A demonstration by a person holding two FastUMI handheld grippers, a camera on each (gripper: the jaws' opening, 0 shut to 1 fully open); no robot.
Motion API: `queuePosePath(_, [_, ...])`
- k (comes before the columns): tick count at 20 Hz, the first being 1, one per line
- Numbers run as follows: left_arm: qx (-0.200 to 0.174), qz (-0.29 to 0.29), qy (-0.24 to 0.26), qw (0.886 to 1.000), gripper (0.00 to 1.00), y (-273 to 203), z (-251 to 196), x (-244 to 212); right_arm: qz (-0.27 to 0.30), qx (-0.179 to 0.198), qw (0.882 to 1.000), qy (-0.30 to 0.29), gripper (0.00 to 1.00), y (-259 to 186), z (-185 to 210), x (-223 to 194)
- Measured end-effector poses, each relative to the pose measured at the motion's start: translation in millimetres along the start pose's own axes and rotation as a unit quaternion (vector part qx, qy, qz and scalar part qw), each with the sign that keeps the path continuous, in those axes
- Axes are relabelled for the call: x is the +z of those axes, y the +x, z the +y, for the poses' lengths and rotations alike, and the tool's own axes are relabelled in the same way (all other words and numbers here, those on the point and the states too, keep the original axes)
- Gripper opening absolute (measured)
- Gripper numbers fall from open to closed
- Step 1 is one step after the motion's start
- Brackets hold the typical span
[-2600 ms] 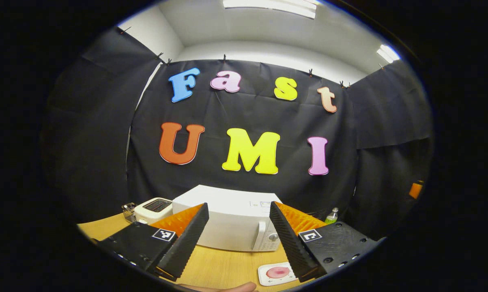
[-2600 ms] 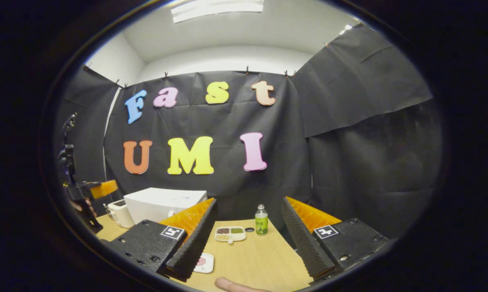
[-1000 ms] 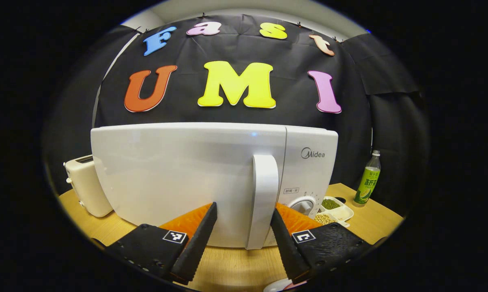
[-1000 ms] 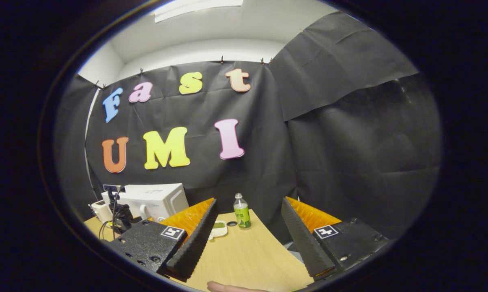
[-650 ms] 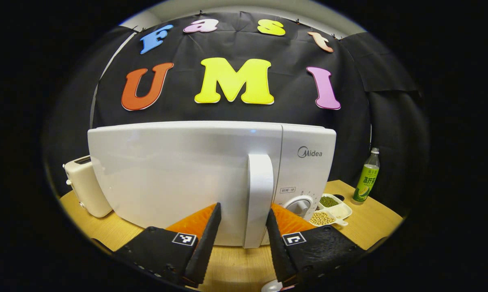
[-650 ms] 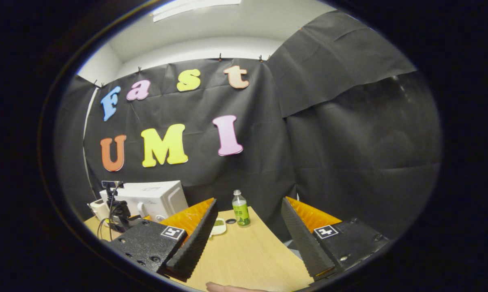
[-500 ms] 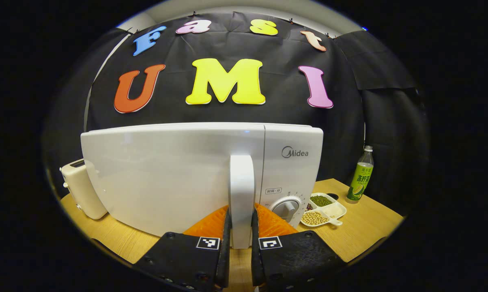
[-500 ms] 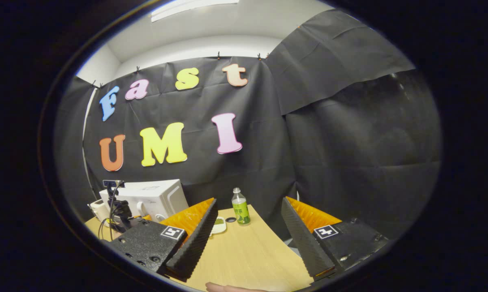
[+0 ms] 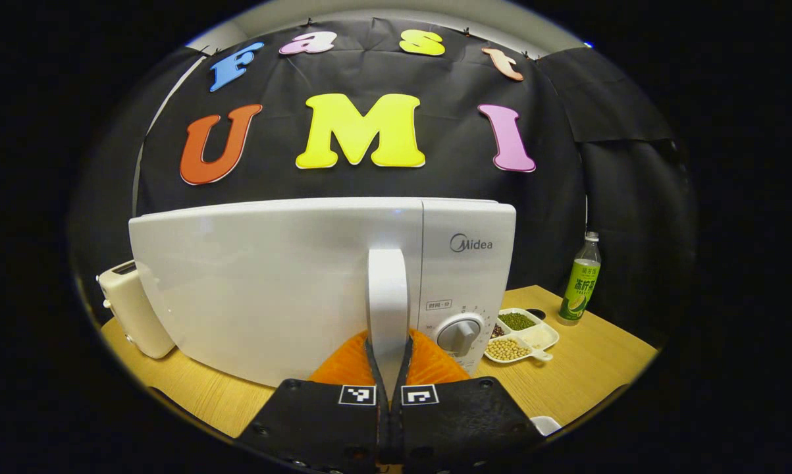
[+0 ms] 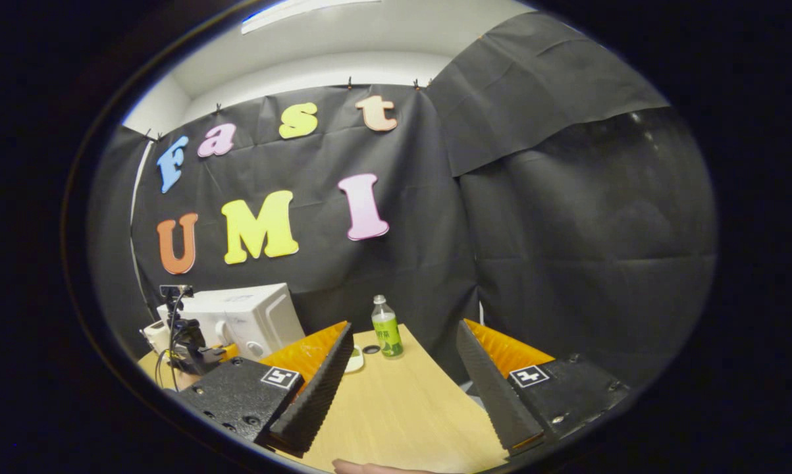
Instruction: Open the microwave oven with the left hand, put the food in, and close the microwave oven.
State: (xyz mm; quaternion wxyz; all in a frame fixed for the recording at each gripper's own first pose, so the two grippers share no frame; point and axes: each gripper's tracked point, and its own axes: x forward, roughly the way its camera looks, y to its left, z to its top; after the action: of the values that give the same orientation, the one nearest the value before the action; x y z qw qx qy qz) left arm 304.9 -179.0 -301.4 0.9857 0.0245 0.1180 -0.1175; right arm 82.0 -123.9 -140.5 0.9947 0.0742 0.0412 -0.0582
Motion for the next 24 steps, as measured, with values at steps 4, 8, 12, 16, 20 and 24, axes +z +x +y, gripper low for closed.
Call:
queuePosePath(4, [-0.013,-0.035,0.007,0.999,0.0,-40.3,4.7,-2.5,-0.001,-0.002,1.0,-0.005,1.0,0.9,-3.4,-2.3])
queuePosePath(8, [-0.041,-0.037,0.023,0.998,0.0,-79.0,13.8,-9.9,0.008,0.002,1.0,-0.004,0.92,-2.7,5.4,-9.3])
queuePosePath(12, [-0.065,-0.034,0.022,0.997,0.0,-113.6,26.7,-19.7,0.021,0.011,1.0,-0.01,0.92,-13.7,21.2,-17.4])
queuePosePath(16, [-0.071,-0.036,0.022,0.997,0.0,-150.4,47.0,-26.2,0.017,0.026,0.999,-0.027,1.0,-31.0,38.0,-11.8])
queuePosePath(20, [-0.065,-0.042,0.023,0.997,0.0,-189.6,77.4,-32.1,0.014,0.038,0.998,-0.04,0.92,-44.3,53.7,-12.2])
queuePosePath(24, [-0.043,-0.038,0.021,0.998,0.04,-222.7,114.9,-39.4,0.022,0.052,0.998,-0.041,0.92,-52.2,73.2,-18.3])
